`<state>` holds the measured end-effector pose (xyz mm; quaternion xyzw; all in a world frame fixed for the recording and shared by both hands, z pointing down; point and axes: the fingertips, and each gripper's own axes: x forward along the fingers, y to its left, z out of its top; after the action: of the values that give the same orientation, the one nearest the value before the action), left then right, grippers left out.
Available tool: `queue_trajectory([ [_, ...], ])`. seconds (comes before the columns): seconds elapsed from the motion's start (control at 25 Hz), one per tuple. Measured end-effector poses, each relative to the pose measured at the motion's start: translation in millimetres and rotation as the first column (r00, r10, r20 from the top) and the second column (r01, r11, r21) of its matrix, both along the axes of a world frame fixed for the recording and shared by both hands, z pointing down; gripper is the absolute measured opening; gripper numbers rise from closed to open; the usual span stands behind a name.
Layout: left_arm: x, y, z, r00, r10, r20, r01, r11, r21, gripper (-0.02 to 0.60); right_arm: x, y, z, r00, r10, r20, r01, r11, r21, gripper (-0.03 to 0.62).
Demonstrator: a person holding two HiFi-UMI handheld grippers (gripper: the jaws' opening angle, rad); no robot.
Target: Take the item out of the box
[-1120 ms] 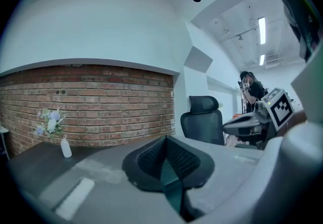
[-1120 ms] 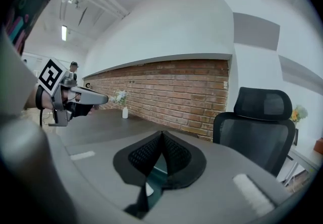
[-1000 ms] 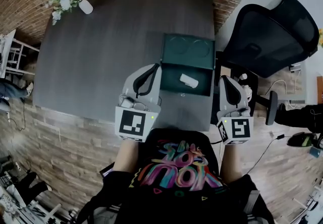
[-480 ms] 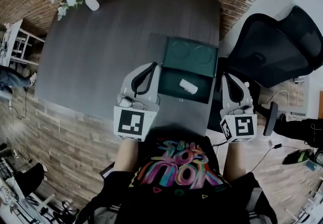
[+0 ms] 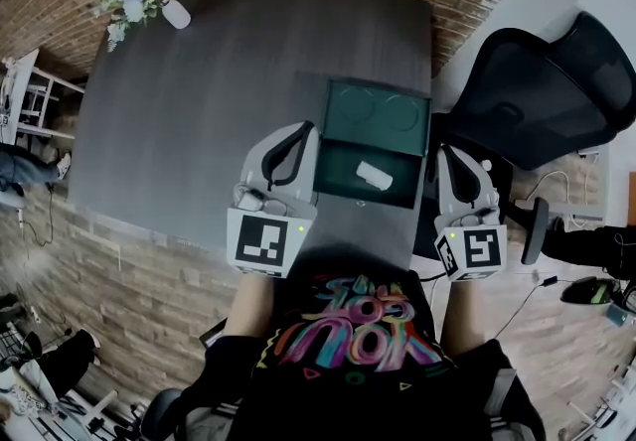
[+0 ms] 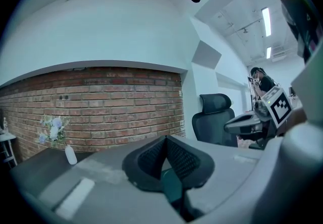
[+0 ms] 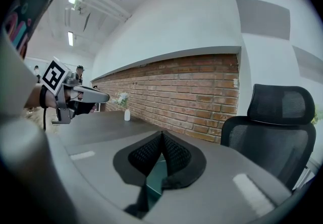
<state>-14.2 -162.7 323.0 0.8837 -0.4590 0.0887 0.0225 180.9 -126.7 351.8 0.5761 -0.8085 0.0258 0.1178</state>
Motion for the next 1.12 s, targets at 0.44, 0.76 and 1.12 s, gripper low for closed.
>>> queue_trajectory([
  [0.44, 6, -10, 12, 0.999, 0.023, -0.023, -0.023, 0.999, -0.028, 0.000, -6, -8, 11, 0.999, -0.027, -0.022, 0.026, 0.999, -0.033, 0.002],
  [0.76, 8, -11, 20, 0.999, 0.029, -0.027, -0.030, 0.999, -0.045, 0.000, -21, -6, 29, 0.995, -0.090, -0.032, 0.087, 0.993, -0.085, 0.002],
  [1.12, 8, -9, 24, 0.999, 0.026, -0.033, -0.028, 0.998, -0.057, 0.000, -42, 0, 51, 0.978, -0.204, -0.036, 0.197, 0.971, -0.137, 0.002],
])
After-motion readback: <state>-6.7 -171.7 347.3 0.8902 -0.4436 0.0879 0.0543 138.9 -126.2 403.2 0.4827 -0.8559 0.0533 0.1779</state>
